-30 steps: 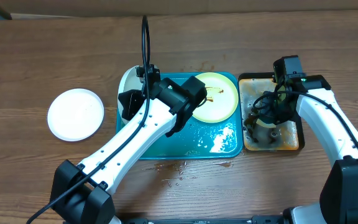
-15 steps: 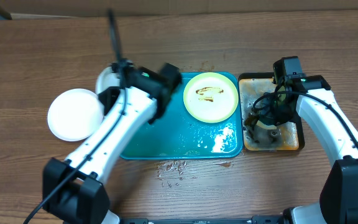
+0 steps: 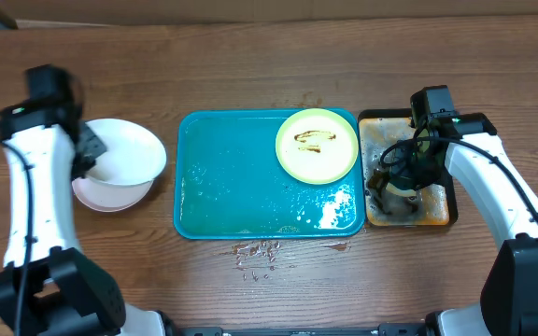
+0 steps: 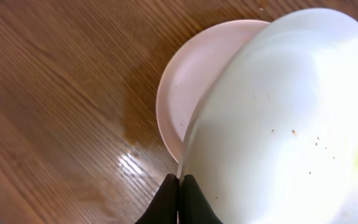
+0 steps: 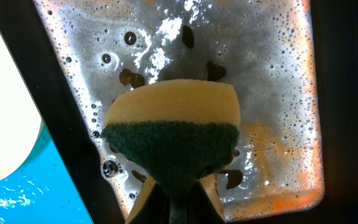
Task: Clean dirty plates on tray and stack at the side
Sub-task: 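Stack the white plate onto the cleaned plate left of the tray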
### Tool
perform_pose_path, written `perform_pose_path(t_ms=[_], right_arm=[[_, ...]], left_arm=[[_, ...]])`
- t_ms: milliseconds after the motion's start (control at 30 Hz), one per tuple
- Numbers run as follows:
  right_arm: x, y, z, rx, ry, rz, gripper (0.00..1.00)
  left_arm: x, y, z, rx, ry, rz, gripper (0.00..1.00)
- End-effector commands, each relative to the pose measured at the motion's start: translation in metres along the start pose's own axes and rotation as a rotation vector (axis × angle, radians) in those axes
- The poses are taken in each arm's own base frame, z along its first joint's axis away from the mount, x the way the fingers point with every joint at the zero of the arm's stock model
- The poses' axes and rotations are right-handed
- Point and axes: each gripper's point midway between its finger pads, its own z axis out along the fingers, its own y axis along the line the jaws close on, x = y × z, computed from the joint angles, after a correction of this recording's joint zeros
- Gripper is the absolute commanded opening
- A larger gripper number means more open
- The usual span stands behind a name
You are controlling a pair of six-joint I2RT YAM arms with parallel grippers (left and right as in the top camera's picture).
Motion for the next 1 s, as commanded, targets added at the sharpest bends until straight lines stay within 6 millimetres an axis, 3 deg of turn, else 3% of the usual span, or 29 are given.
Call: perform_pose_path(t_ms=[0, 300, 333, 400, 467, 533, 633, 767, 967], right_arm=[[0.001, -0.002, 0.0, 0.004, 0.0, -0.002, 0.04], [0.002, -0.002, 0.0, 0.006, 0.003, -0.003, 0.04], [0.002, -0.002, 0.0, 0.006, 0.003, -0.003, 0.04], [0.002, -0.002, 0.0, 0.006, 0.003, -0.003, 0.04], [0.002, -0.002, 0.0, 0.006, 0.003, -0.003, 0.04], [0.002, -0.002, 0.0, 0.006, 0.003, -0.003, 0.04], [0.002, -0.002, 0.0, 0.005, 0.003, -0.002, 0.04], [0.002, 0.003, 0.0, -0.02, 0.007, -0.031, 0.04], [-0.007, 0.015, 0.0, -0.087, -0.032, -0.21, 0.04]], left_arm=[[-0.007, 0.007, 0.001, 0.104, 0.035, -0.009, 0.04], [-0.008, 0.018, 0.017, 0.079, 0.073, -0.038, 0.04], [-0.008, 0.018, 0.017, 0.079, 0.074, -0.038, 0.08], [-0.007, 0.018, 0.017, 0.078, 0.077, -0.037, 0.32], [-0.007, 0.018, 0.017, 0.077, 0.079, -0.037, 0.46], [-0.006, 0.017, 0.016, 0.081, 0.084, -0.035, 0.57], [-0.003, 0.012, 0.016, 0.11, 0.097, -0.031, 0.6], [0.008, -0.03, 0.005, 0.322, 0.136, 0.11, 0.59], [0.043, -0.105, -0.029, 0.625, 0.165, 0.396, 0.59]])
